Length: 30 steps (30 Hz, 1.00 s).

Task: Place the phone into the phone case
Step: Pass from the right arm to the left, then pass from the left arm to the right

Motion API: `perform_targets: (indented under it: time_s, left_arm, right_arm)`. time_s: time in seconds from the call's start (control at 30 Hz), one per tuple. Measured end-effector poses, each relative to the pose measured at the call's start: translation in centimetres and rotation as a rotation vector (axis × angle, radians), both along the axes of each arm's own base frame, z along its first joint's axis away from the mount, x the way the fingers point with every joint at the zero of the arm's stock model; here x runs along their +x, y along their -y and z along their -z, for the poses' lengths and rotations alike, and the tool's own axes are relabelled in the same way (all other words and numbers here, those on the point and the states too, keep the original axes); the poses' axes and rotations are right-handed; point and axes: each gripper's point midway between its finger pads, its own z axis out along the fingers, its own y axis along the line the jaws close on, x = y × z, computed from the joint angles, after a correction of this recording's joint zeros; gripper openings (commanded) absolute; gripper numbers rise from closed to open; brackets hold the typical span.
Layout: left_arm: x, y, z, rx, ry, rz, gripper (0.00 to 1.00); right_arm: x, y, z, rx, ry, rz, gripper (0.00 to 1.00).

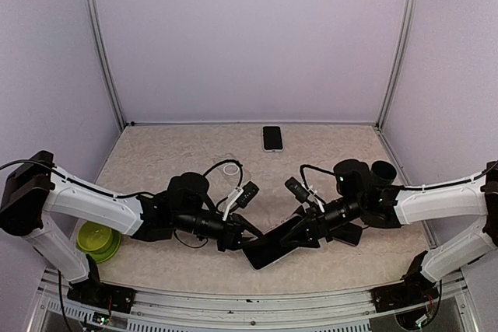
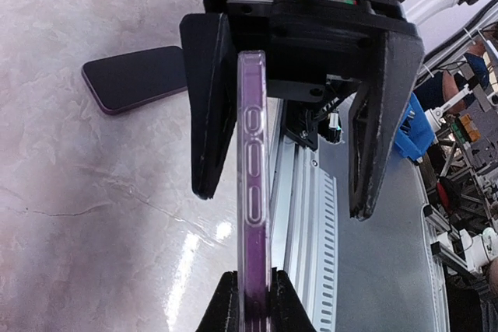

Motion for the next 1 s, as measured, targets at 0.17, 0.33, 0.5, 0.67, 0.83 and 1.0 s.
perform_targets:
  time_s: [0.17,0.33,0.5,0.67,0.83,1.0]
  left_arm:
    - [0.7,-0.4,0.4,0.002,-0.003,-0.047,0.00]
    - [1.8,-2.2,0.9,-0.003,-0.026,-0.115,0.00]
    - [3.6,-4.2,-0.3,-0.065,-0.035,-0.222,0.00]
    - [5.3,-5.9,-1.2,-0.138,-0.053,-0.340,0.00]
    - [5.9,-6.8,-1.5,-0.197,-0.090,-0.414,0.00]
    - [6.8,-7.1,-2.6,-0.286,-0.122,-0.487,0.00]
  right_arm:
    - [0.9,0.2,-0.4,0.001,0.009,0.043,0.89]
    - [2.4,0.7,-1.0,0.012,0.011,0.106,0.91]
    - [4.9,2.0,-1.9,0.031,0.013,0.242,0.90]
    - [6.0,2.7,-2.0,0.044,-0.019,0.331,0.89]
    - [6.6,3.0,-2.4,0.088,-0.065,0.408,0.88]
    - [7.4,3.4,-2.4,0.124,-0.114,0.477,0.86]
